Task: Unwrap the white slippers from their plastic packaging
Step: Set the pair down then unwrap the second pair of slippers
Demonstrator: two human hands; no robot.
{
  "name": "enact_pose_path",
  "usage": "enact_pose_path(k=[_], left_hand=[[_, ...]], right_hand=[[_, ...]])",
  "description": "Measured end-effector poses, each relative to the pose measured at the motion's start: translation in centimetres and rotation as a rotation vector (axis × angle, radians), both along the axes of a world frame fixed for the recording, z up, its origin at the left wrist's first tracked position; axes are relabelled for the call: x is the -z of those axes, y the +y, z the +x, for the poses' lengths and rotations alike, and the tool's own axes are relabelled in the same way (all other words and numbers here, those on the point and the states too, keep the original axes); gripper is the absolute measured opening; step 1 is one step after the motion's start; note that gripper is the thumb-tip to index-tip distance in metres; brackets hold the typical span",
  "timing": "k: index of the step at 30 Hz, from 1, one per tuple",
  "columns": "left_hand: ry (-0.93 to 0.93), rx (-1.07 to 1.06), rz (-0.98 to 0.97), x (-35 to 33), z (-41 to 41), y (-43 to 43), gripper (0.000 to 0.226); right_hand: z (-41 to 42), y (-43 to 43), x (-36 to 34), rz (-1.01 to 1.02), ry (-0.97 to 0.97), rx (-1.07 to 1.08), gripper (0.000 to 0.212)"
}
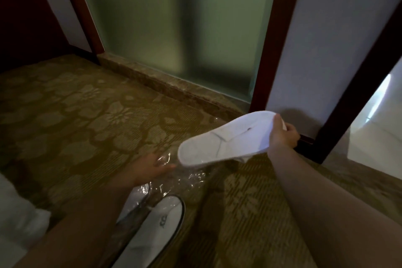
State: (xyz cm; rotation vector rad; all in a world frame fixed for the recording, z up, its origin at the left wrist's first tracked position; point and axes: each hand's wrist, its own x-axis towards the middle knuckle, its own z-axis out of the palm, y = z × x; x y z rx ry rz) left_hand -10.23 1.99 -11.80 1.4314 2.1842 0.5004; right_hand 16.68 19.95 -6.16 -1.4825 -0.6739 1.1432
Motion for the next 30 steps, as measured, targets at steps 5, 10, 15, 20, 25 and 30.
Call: enact_pose_path(k=[5, 10, 15, 20, 25, 30], left_hand=[[0.154, -0.129, -0.140, 1.5, -1.0, 0.7, 0.046], [0.263, -0.213, -0.196, 3.2, -0.8, 2.9, 0.036], [0.079, -0.324, -0.076, 4.3, 1.1, 6.7, 0.034], [-0.101, -0.277, 0.055, 5.2, 5.5, 11.3, 0.033], [-0.191, -0.167, 0.099, 5.5, 10.3, 16.7, 0.035], [-0.351, -0.124, 0.089, 6.1, 15.3, 20.8, 0.030]], right_hand=[[2.3, 1.0, 1.9, 0.056, -0.040, 0.232, 0.037], [3.4, 1.9, 3.2, 0.125, -0.164, 0.223, 0.035], [5.4, 3.0, 5.6, 0.118, -0.323, -0.051, 0.034], [6.9, 3.9, 8.6, 0.121, -0.395, -0.345, 0.025], [8.5, 5.3, 10.6, 0.151, -0.384, -0.480, 0.019], [10.5, 6.0, 11.8, 0.078, -0.363, -0.496, 0.022]])
